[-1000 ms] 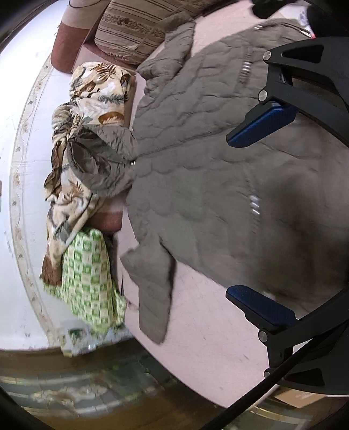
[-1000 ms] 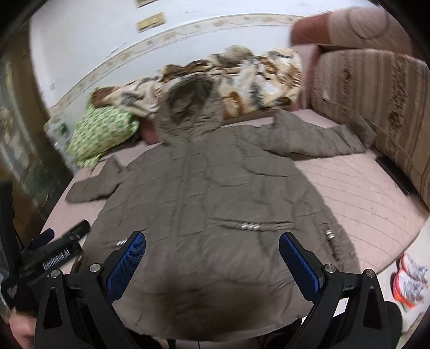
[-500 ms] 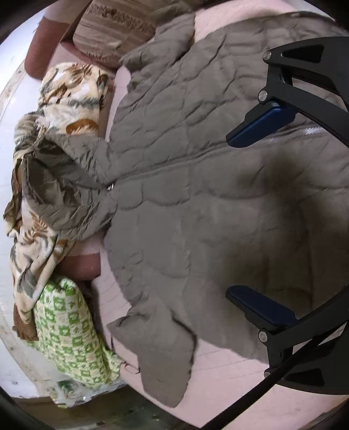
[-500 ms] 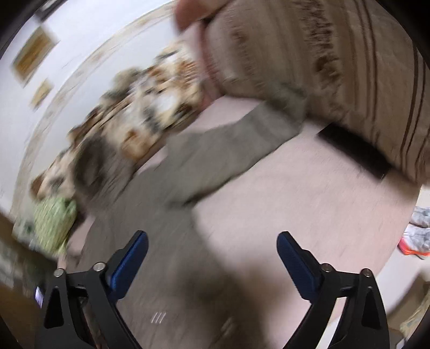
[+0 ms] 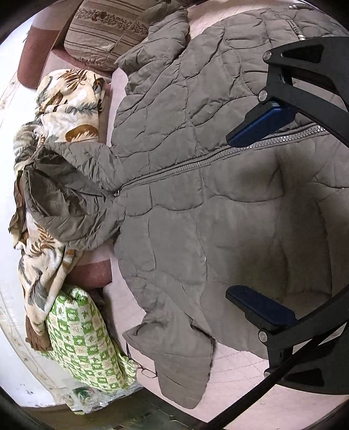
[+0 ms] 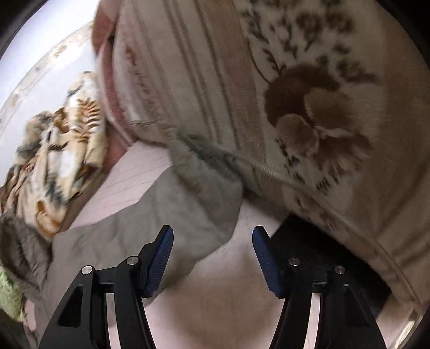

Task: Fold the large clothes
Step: 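Grasp the cuff of the sleeve nearest the right gripper with the right gripper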

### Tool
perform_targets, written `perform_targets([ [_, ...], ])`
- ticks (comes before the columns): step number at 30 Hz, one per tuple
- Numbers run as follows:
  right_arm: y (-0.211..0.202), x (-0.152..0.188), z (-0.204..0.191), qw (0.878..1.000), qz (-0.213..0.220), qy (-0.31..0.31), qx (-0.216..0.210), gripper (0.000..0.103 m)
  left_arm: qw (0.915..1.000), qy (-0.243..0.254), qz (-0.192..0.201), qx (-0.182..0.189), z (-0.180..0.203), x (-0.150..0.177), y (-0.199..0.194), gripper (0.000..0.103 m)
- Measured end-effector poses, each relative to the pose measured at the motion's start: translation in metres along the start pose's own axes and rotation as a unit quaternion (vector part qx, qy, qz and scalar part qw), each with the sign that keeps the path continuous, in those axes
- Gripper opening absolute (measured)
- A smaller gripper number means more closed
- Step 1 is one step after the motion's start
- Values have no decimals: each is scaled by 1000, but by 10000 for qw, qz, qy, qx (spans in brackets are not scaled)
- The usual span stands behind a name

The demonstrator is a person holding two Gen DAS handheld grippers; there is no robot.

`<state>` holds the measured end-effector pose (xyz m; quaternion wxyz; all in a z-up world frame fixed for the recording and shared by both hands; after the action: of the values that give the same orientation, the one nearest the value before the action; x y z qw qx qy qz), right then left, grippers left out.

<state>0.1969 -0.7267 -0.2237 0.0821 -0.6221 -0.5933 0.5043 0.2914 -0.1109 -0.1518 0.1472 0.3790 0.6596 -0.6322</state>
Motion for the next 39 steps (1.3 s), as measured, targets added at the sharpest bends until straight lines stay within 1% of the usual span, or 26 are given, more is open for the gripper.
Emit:
perform_targets([
  [1,7,-4,1,10000,10,-3,-37,66,10000,24,14,0,1,-1,0,102],
  [3,22,-9,2,9999,-11,-130,114,66,10000,63,38,5,3,-2,1,102],
  [5,35,-13,8,9998,-25,-115,179,66,9999,86,53,1,5,-2,2,102],
  [6,40,-15,10,9998,-44,-76,203,63,9999,92,58,-2,6,-2,3,102],
  [7,45,-18,14,9998,-11,-63,213,54,9999,101,54,-25,7,-2,5,102],
  [8,46,-18,12,9998,45,-106,137,47,9999,109,41,-38,7,-2,6,102],
  [9,46,-18,10,9998,75,-158,-25,30,9999,119,23,-46,7,-2,8,102],
  [11,41,-17,5,9996,91,-221,-120,21,9999,118,9,-62,8,-2,9,102],
  [12,36,-17,1,9994,154,-277,-163,18,9999,111,15,-56,8,-2,9,102],
  [14,15,-19,-8,9981,369,-470,-156,17,9999,83,34,-57,6,-3,7,102],
  [18,-28,-33,-27,9956,643,-609,-303,16,9999,34,133,-59,3,-5,-2,102],
  [23,-108,-50,-63,9875,1058,-1055,-511,16,9996,-108,261,-73,-8,-10,-12,102],
  [25,-137,-52,-80,9837,1202,-1208,-580,16,9993,-225,291,-74,-15,-10,-15,102],
  [28,-189,-51,-109,9765,1447,-1375,-813,16,9986,-392,345,-97,-28,-11,-21,102],
  [30,-214,-47,-132,9715,1534,-1497,-1011,16,9978,-508,403,-99,-39,-12,-26,102],
  [34,-258,-26,-193,9580,1638,-1883,-1414,16,9966,-643,478,-185,-56,-11,-32,102],
  [36,-275,-8,-222,9507,1627,-2105,-1592,16,9961,-714,471,-235,-67,-9,-33,102],
  [37,-283,5,-240,9460,1569,-2239,-1745,16,9958,-754,458,-254,-72,-7,-33,102],
  [39,-289,28,-265,9397,1502,-2433,-1877,16,9950,-856,438,-279,-84,-4,-34,102],
])
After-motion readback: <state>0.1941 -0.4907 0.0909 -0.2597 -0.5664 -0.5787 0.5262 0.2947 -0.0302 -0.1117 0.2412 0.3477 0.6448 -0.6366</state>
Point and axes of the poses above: each gripper's, at about its wrist camera, not at the fingertips, and y roughly the way its jaws point, z to its right, x to its underside, the point moved 6 cm from there along y, roughly the way its jaws point, and after that the axes turned 2 degrees about y, right-handed, at the moved point
